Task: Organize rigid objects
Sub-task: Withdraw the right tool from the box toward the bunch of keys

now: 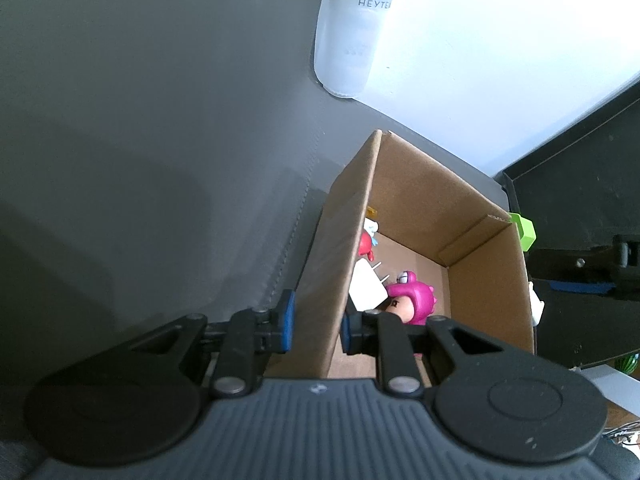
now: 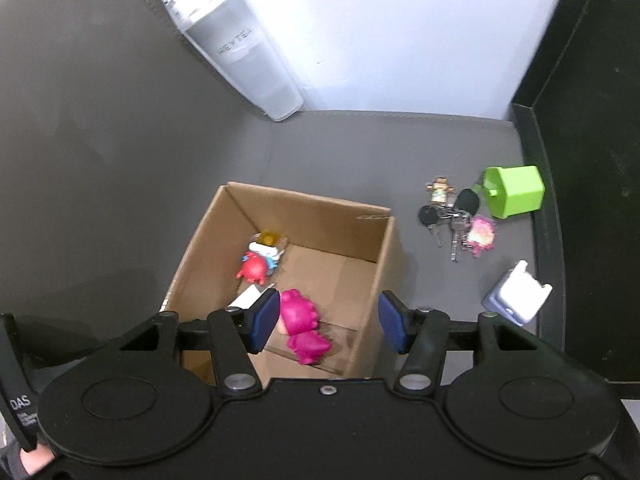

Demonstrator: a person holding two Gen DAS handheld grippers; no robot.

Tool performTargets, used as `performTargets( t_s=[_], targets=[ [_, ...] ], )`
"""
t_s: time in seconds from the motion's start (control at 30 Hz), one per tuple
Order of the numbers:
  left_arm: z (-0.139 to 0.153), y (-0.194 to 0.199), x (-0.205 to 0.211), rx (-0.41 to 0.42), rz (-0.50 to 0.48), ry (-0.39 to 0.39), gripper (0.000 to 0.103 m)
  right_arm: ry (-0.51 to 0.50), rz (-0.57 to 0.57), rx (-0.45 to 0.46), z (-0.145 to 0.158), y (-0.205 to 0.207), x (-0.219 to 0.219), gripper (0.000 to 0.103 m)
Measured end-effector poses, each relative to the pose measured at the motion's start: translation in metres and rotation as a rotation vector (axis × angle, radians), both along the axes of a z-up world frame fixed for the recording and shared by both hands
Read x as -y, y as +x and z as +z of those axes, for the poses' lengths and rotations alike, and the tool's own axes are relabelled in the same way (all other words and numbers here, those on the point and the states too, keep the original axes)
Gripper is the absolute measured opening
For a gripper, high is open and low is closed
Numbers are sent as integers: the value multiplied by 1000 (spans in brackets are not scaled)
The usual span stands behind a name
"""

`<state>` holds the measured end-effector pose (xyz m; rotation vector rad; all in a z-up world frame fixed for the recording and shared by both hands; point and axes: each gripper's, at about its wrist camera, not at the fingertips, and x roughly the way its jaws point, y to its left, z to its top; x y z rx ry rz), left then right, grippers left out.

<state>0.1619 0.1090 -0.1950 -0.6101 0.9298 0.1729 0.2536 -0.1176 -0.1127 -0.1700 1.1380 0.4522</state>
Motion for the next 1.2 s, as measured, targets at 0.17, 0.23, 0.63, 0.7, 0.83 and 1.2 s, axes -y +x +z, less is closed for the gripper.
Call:
performTargets(
  t_s=[0.17,0.23,0.63,0.7,0.83,1.2],
  targets=[
    [0,1,1,2,5,11,20,31,-2,57,6,-3,12,78],
    [0,2,1,4,10,14,20,35,-13,76,7,-2,16,86],
    [3,-1,-1,26,37,20,20,38,-112,135,-11,22,39,91],
    [3,-2,-1,31,43,22,20,51,-134,131,-14,29,45,91],
    [4,-4,-2,42,51,20,20,65,-168,125,-22,39,53,90],
    [9,-15,-5,79,74,13,21,164,-258,80,-49,63,65,80]
  ],
)
